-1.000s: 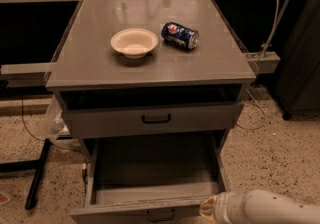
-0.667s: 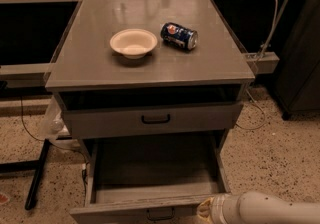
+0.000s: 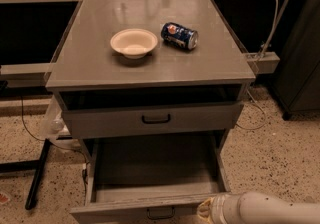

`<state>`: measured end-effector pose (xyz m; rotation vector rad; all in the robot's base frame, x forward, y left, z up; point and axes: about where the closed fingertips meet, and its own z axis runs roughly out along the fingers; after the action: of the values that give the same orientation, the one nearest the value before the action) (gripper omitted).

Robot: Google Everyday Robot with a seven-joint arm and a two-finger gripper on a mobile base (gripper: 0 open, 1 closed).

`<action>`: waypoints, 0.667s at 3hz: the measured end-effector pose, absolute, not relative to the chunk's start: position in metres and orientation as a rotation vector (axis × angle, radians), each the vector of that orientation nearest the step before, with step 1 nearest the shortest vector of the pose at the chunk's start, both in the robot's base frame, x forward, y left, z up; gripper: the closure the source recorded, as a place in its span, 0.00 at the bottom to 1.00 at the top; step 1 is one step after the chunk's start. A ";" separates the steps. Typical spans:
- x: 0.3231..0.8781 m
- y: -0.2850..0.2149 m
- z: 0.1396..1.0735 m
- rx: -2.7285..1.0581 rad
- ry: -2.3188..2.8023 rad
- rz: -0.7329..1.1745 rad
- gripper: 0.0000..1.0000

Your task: Close middle drawer

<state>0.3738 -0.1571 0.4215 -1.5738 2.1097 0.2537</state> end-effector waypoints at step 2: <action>0.374 -0.157 0.421 -1.574 2.109 0.255 0.12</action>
Offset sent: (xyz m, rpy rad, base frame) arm 0.0059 0.0005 -0.0021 0.0050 0.0018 0.0011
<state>0.3744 -0.1568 0.4211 -1.5740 2.1093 0.2550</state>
